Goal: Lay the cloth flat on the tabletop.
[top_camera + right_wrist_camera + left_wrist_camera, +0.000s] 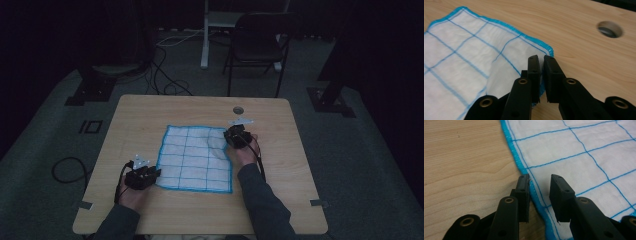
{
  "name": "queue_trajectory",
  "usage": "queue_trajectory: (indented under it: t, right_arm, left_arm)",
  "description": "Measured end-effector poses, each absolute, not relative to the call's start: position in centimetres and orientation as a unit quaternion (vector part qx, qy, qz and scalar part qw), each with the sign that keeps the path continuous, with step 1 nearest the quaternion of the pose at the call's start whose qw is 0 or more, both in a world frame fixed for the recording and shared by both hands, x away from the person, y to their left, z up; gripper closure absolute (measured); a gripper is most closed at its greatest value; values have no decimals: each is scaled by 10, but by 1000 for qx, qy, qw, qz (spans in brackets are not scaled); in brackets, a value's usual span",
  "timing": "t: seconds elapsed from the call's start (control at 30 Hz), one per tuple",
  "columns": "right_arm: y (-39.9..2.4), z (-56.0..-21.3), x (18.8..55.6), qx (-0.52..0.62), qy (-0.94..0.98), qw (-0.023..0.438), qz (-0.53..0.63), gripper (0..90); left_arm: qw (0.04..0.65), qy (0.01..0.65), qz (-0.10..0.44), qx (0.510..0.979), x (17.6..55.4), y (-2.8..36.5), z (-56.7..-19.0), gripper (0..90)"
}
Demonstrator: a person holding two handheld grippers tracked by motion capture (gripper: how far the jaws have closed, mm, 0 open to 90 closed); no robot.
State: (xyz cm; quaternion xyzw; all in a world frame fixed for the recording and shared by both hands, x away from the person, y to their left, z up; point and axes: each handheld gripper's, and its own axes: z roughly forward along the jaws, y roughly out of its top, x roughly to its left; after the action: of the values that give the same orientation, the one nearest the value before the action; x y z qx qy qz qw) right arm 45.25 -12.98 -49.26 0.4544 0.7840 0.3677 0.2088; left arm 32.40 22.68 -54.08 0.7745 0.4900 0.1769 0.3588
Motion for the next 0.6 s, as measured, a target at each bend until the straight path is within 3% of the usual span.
queue_trajectory:
  t: [0.2, 0.33, 0.6]
  right_arm:
    - [-150, -490, 462, 458, 789, 226, 342, 832]
    - [-160, -489, 463, 479, 777, 251, 323, 734]
    - [-165, -502, 445, 474, 781, 232, 333, 686]
  left_arm:
    - [361, 477, 172, 782, 323, 223, -541, 700]
    - [362, 474, 172, 784, 322, 221, -541, 700]
    - [364, 473, 170, 784, 322, 220, -541, 700]
